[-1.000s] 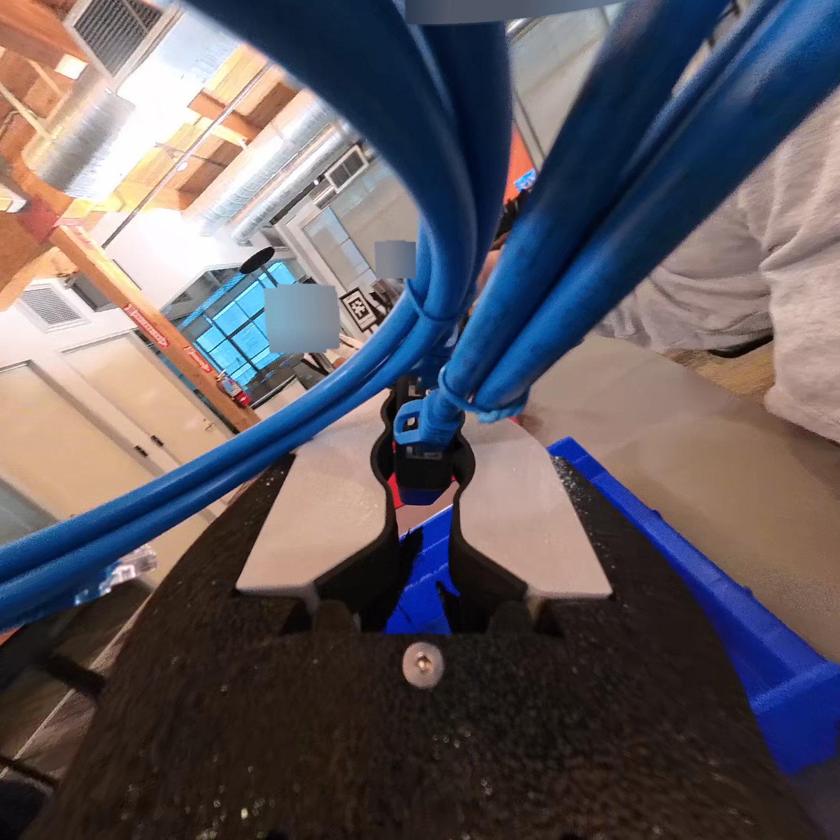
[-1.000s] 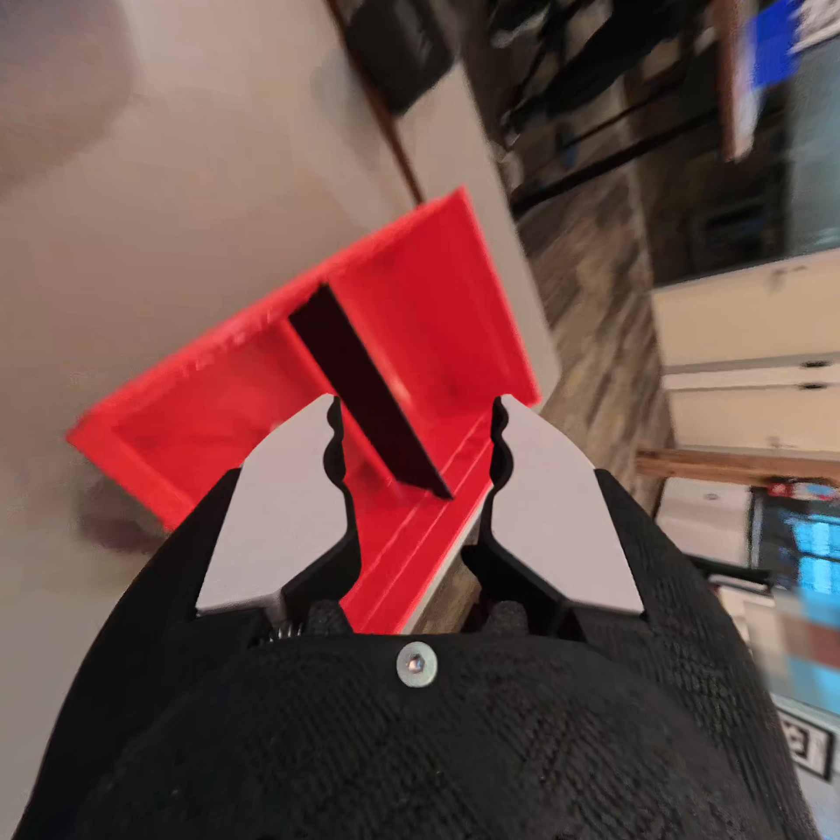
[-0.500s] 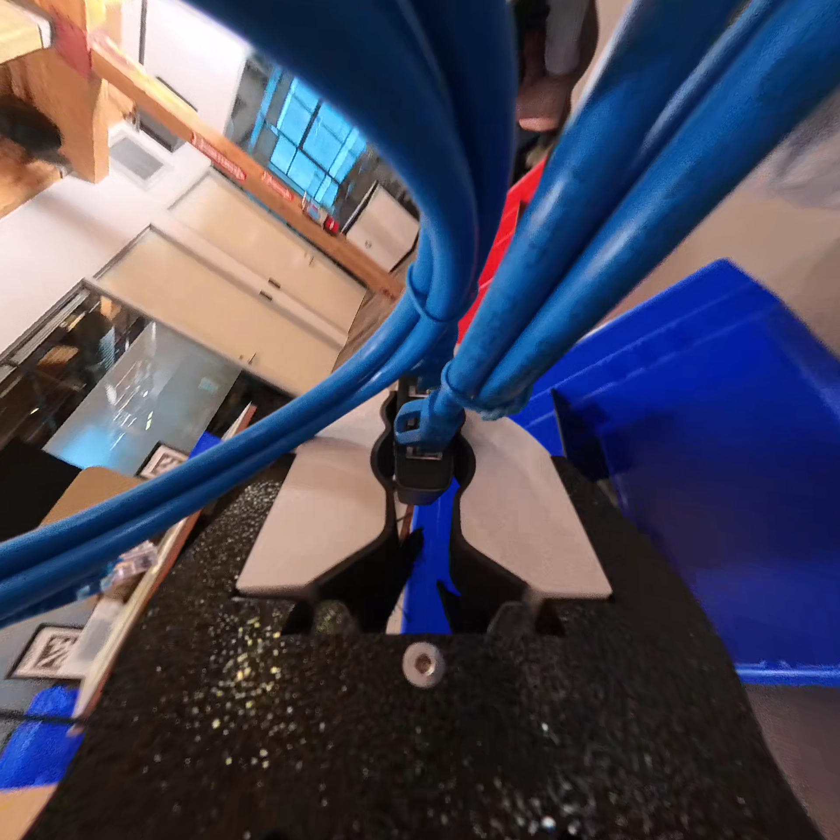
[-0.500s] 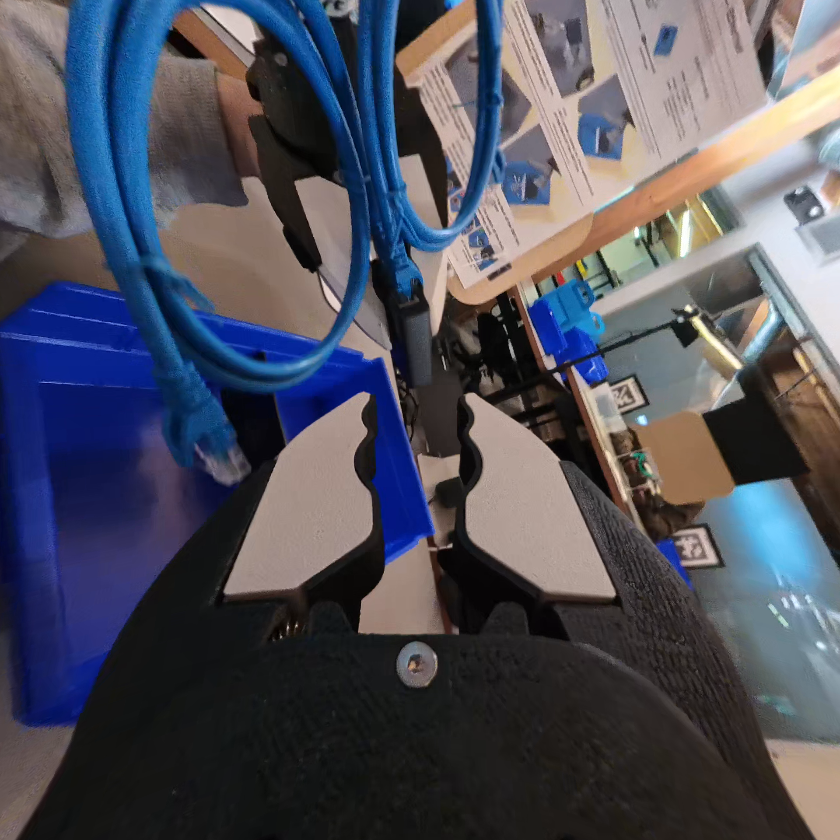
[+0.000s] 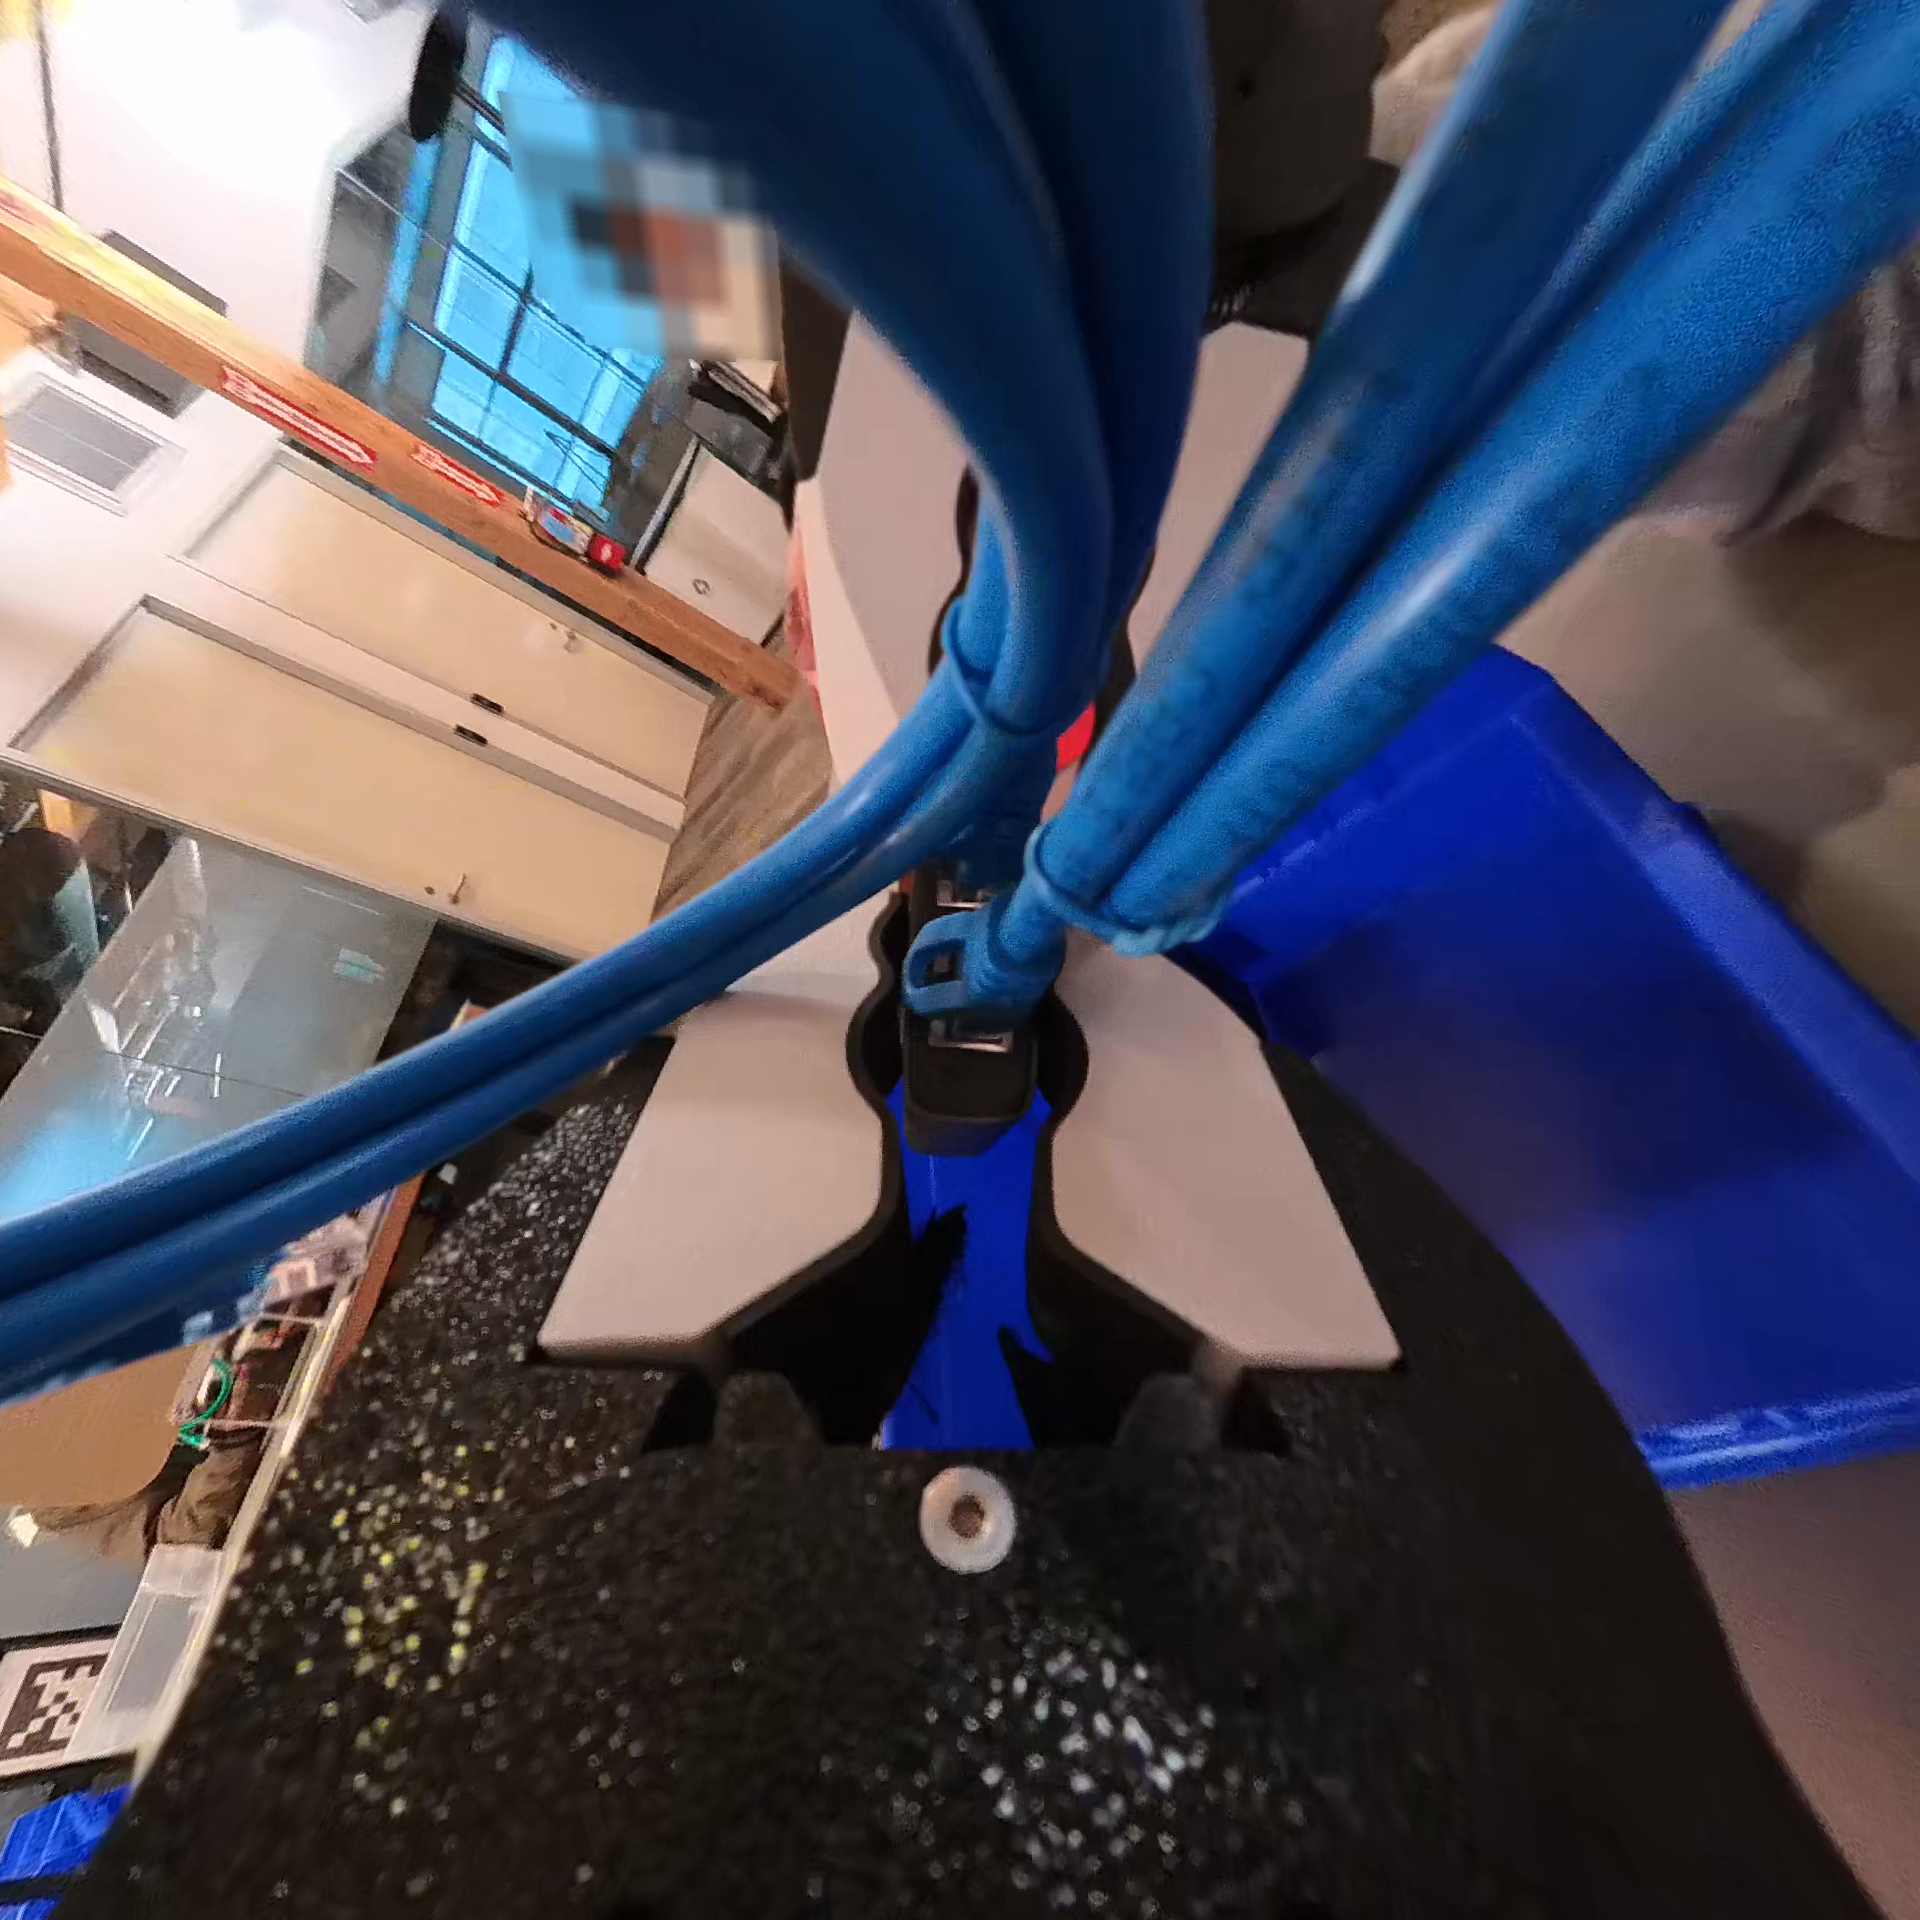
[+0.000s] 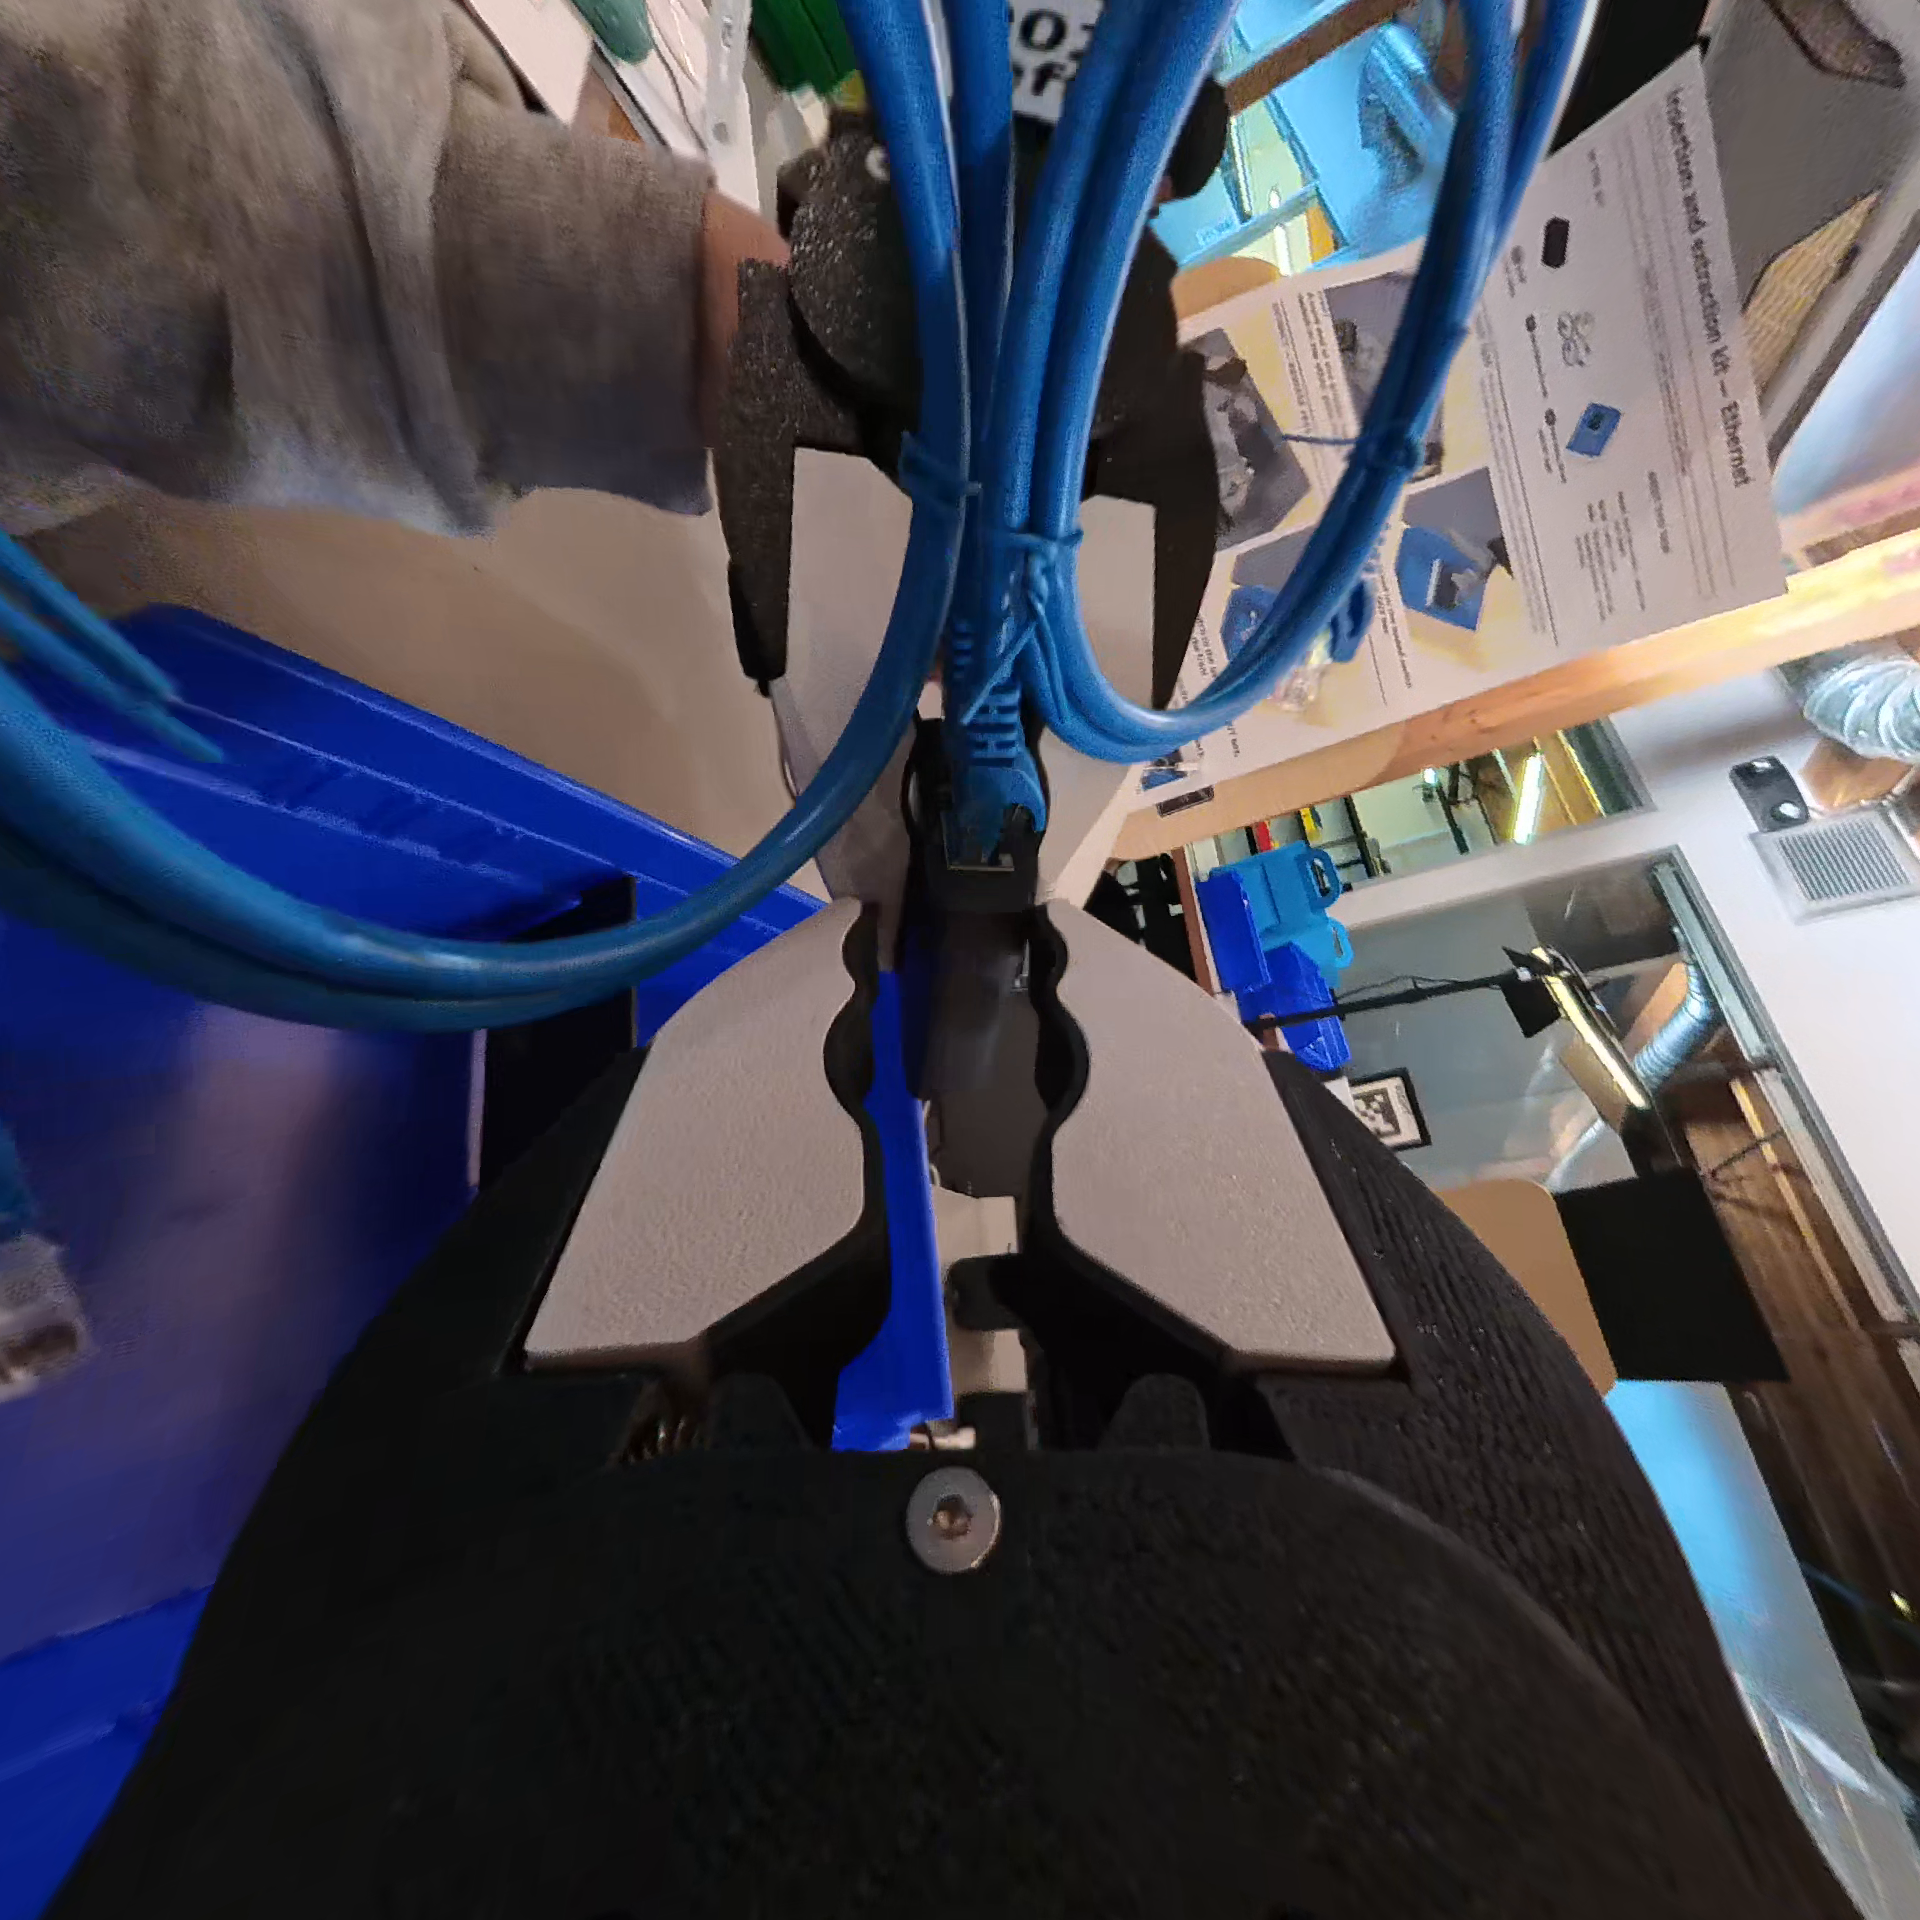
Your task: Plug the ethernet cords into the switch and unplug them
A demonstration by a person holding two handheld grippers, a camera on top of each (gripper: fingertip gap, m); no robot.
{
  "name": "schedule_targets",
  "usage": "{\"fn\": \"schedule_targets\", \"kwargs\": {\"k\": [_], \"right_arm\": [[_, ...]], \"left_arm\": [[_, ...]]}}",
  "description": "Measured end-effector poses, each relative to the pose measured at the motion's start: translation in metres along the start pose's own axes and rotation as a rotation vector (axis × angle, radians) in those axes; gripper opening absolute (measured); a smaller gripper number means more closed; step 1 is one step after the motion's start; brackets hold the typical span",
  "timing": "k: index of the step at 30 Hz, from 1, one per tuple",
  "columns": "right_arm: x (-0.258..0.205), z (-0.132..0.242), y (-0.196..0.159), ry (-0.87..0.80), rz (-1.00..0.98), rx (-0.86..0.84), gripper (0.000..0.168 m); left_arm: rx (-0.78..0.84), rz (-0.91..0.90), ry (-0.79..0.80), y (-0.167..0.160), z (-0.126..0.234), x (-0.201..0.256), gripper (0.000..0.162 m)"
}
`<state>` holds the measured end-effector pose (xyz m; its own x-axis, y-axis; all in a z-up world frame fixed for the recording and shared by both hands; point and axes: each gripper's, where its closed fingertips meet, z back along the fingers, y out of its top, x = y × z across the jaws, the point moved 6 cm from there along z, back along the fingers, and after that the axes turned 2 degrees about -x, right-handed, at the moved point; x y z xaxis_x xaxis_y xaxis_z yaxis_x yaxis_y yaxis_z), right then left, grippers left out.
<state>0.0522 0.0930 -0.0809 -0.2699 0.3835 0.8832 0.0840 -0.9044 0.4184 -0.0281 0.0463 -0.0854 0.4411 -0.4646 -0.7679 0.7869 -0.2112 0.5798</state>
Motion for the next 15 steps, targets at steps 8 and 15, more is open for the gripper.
{"fn": "schedule_targets", "kwargs": {"k": [8,15], "right_arm": [[-0.003,0.001,0.007,0.034,-0.012,0.089,0.025],[0.006,0.008,0.009,0.06,-0.141,0.22,0.017]], "left_arm": [[-0.012,0.005,-0.044,0.006,0.009,0.005,0.021],[0.094,0.05,-0.032,0.012,0.012,0.002,0.023]]}}
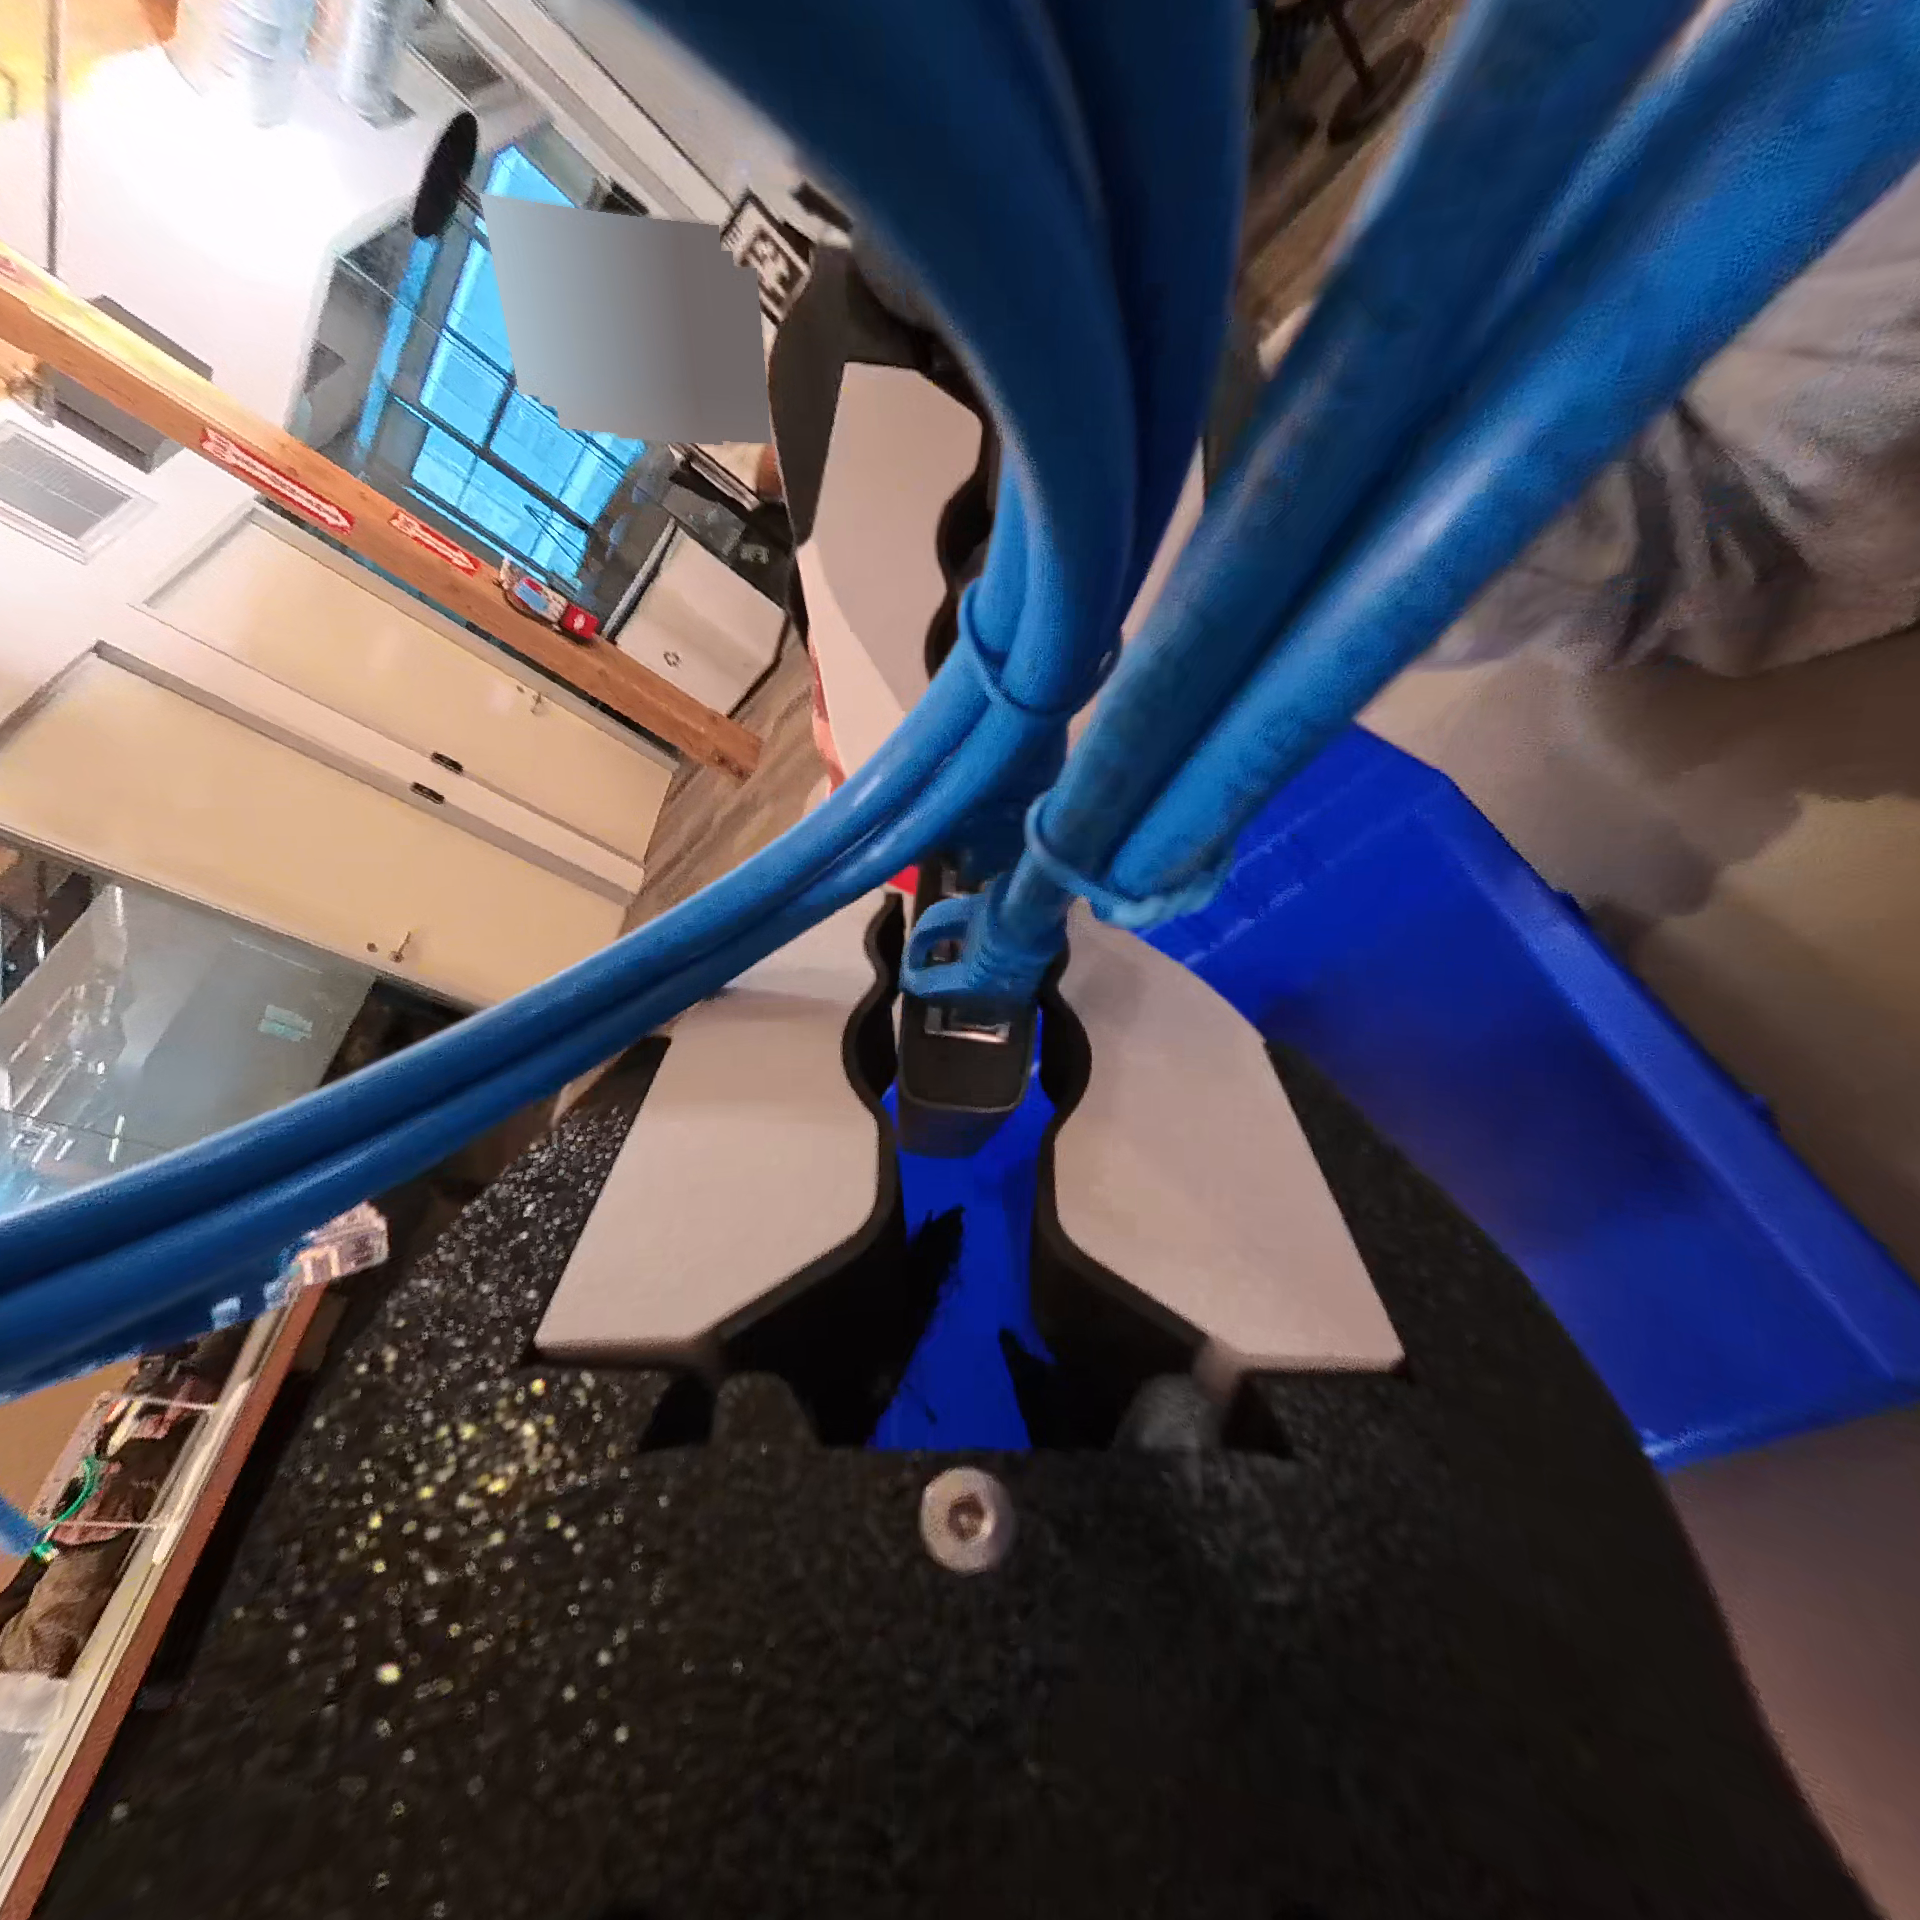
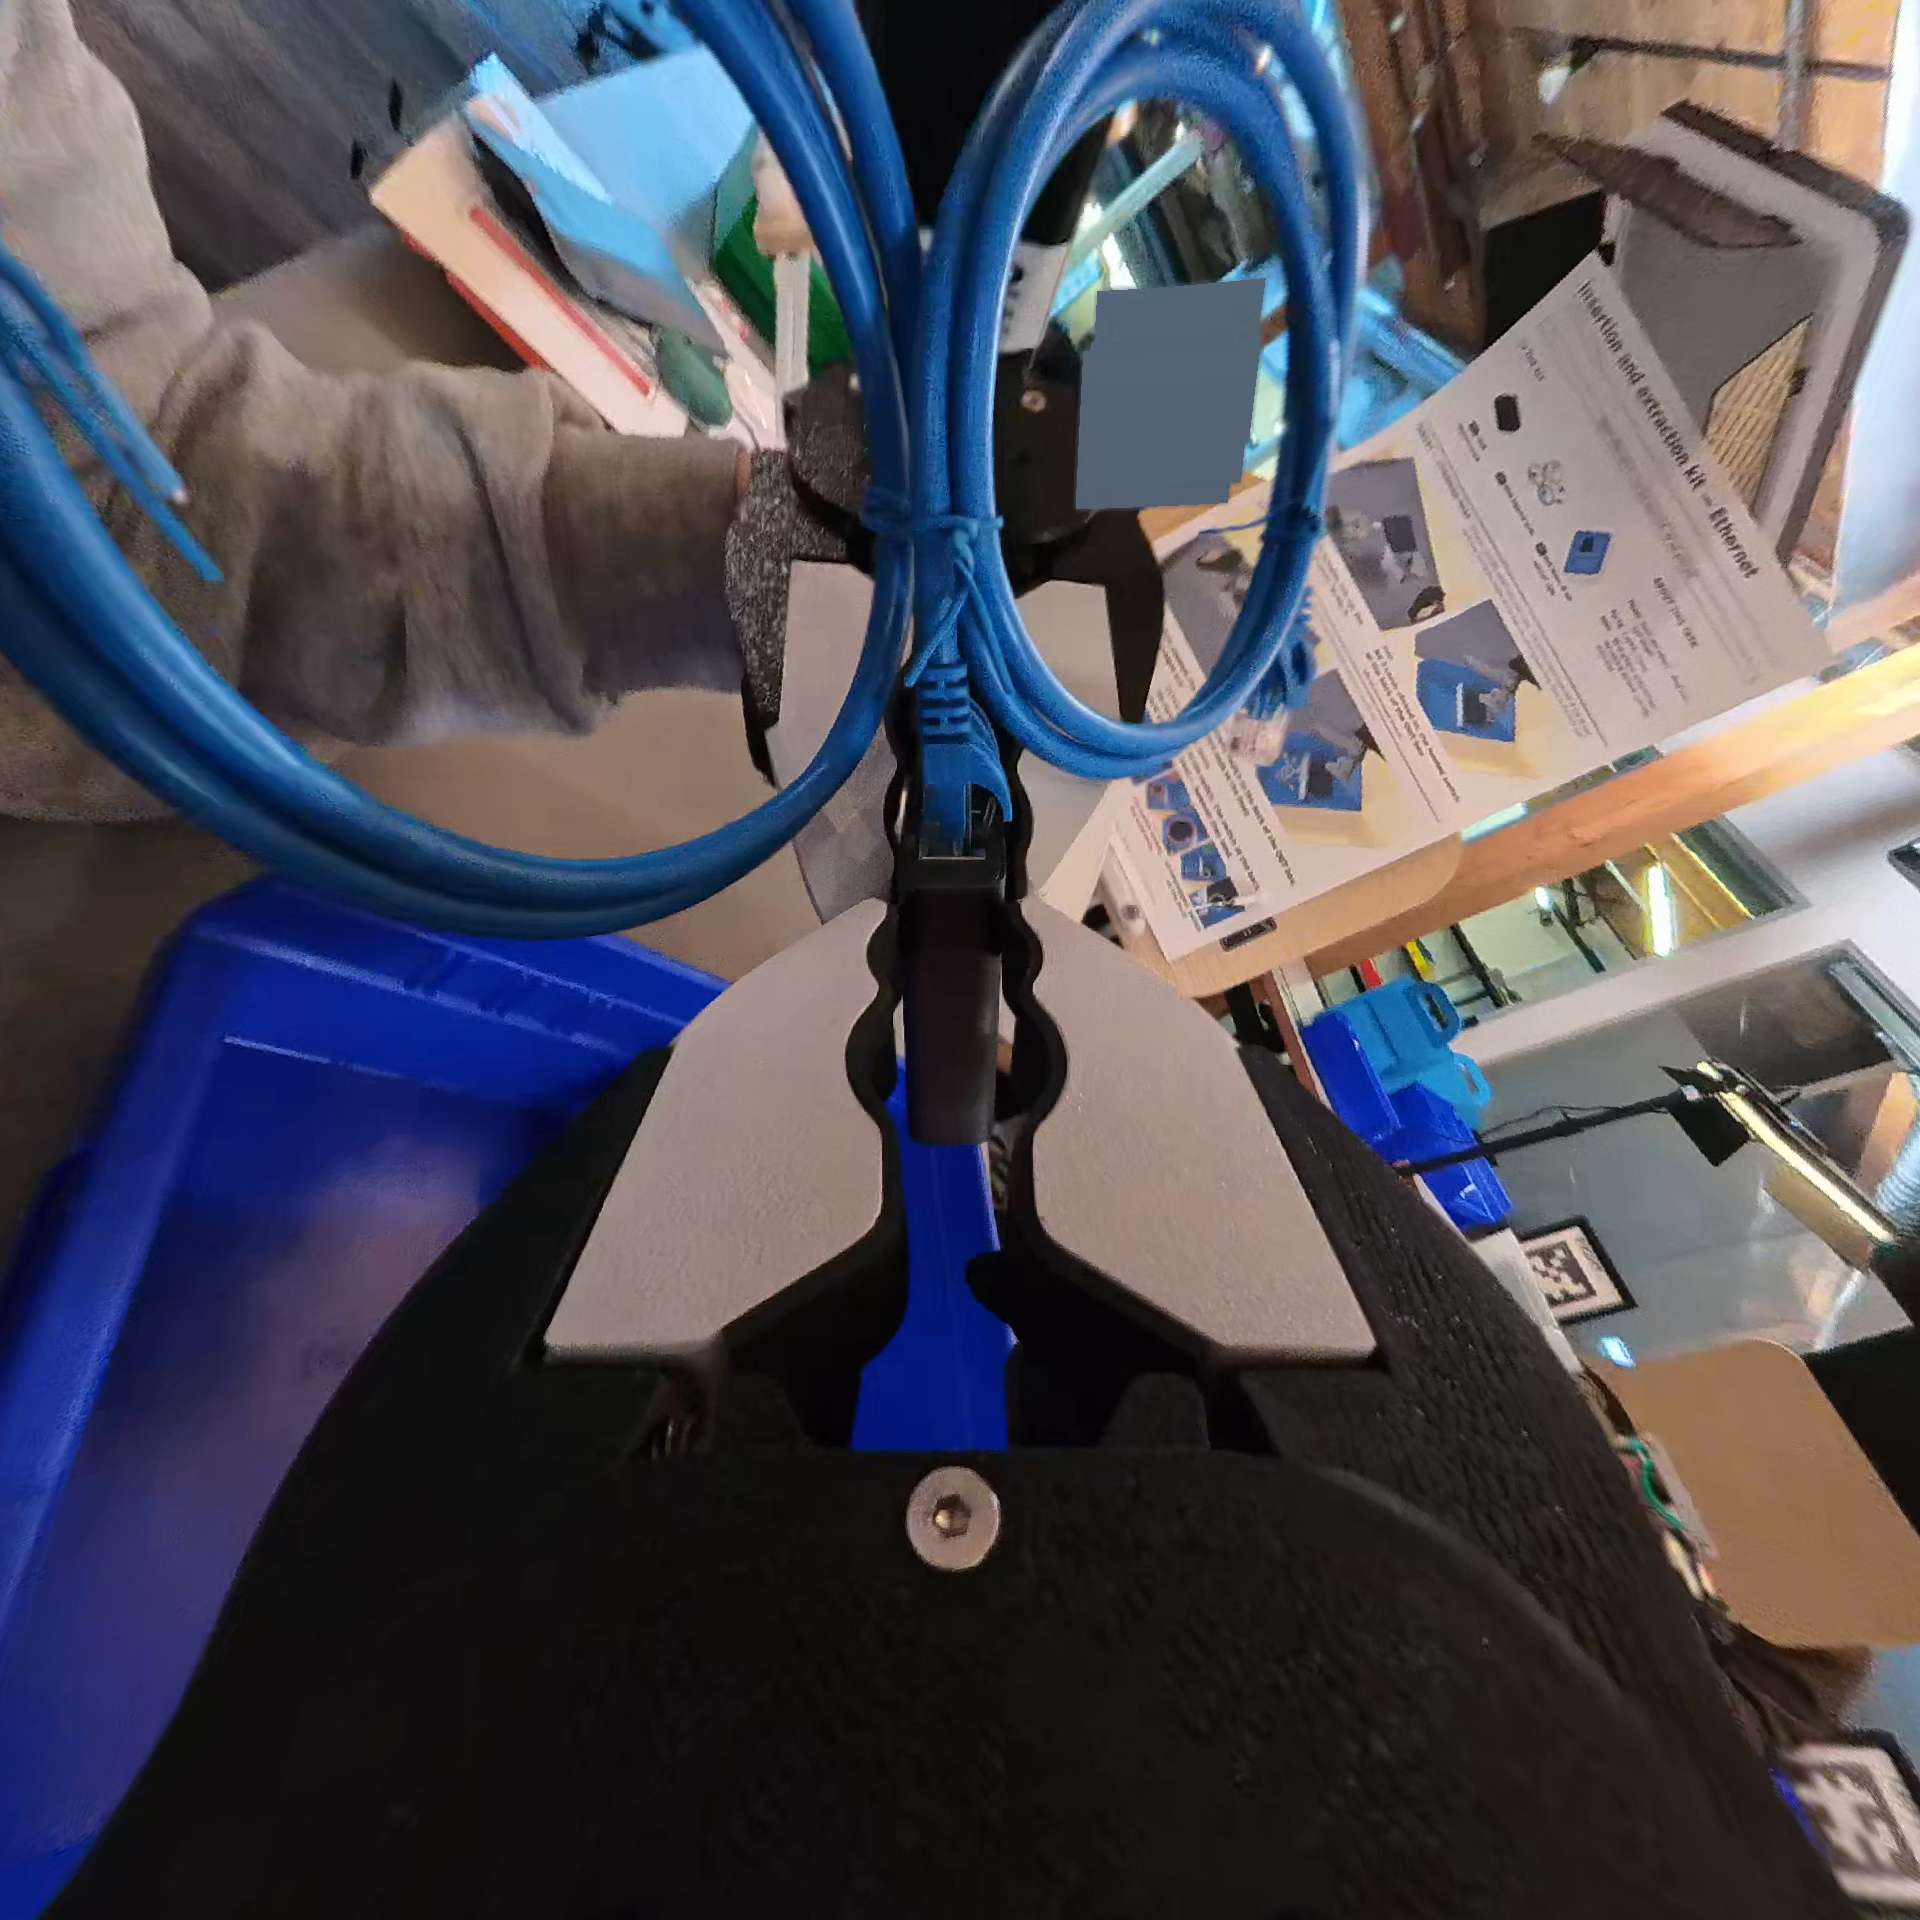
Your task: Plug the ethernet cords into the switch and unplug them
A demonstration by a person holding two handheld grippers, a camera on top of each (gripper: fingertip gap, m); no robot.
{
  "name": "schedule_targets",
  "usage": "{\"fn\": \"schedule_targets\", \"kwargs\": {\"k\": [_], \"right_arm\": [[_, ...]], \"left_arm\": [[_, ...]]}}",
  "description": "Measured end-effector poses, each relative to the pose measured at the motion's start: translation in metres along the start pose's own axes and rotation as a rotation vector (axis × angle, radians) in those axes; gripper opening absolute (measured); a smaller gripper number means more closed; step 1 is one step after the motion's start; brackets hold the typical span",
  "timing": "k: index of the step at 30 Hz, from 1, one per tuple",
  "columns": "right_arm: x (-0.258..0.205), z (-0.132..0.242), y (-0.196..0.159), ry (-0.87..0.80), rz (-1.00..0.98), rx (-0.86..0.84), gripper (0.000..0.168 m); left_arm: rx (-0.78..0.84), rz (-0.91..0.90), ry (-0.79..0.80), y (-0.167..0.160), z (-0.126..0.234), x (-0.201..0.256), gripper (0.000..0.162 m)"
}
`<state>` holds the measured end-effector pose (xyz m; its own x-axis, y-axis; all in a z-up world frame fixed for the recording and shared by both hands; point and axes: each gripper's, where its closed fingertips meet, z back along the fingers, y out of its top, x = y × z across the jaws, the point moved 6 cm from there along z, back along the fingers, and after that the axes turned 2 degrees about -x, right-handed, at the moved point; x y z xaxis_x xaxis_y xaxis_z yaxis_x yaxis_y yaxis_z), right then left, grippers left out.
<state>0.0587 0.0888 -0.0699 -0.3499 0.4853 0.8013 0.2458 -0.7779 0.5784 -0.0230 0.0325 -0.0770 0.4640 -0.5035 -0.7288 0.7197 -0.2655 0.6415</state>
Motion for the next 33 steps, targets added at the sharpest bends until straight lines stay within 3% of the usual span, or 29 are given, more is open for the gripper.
{"fn": "schedule_targets", "kwargs": {"k": [7,12,16,21,25,28,33], "right_arm": [[0.01,0.007,0.003,-0.028,-0.091,0.151,0.017],[0.014,0.013,0.001,-0.015,-0.137,0.21,0.017],[0.014,0.01,-0.009,-0.03,-0.132,0.108,0.019],[0.005,0.0,-0.024,-0.003,-0.066,-0.162,0.037],[-0.001,-0.005,-0.03,0.026,-0.008,-0.241,0.022],[0.013,-0.001,-0.026,-0.05,-0.092,-0.096,0.019],[0.035,0.015,-0.024,-0.102,-0.356,0.298,0.019]], "left_arm": [[0.126,0.061,0.06,0.002,0.003,-0.008,0.026],[0.215,0.103,0.02,0.0,0.002,-0.01,0.022],[0.091,0.087,0.029,-0.009,-0.002,-0.011,0.024],[-0.171,0.016,0.015,-0.017,-0.01,-0.003,0.025],[-0.228,-0.031,0.038,-0.015,-0.015,-0.002,0.027],[-0.144,0.033,0.135,-0.01,-0.009,-0.012,0.038],[0.095,0.229,0.194,-0.004,-0.002,-0.029,0.057]]}}
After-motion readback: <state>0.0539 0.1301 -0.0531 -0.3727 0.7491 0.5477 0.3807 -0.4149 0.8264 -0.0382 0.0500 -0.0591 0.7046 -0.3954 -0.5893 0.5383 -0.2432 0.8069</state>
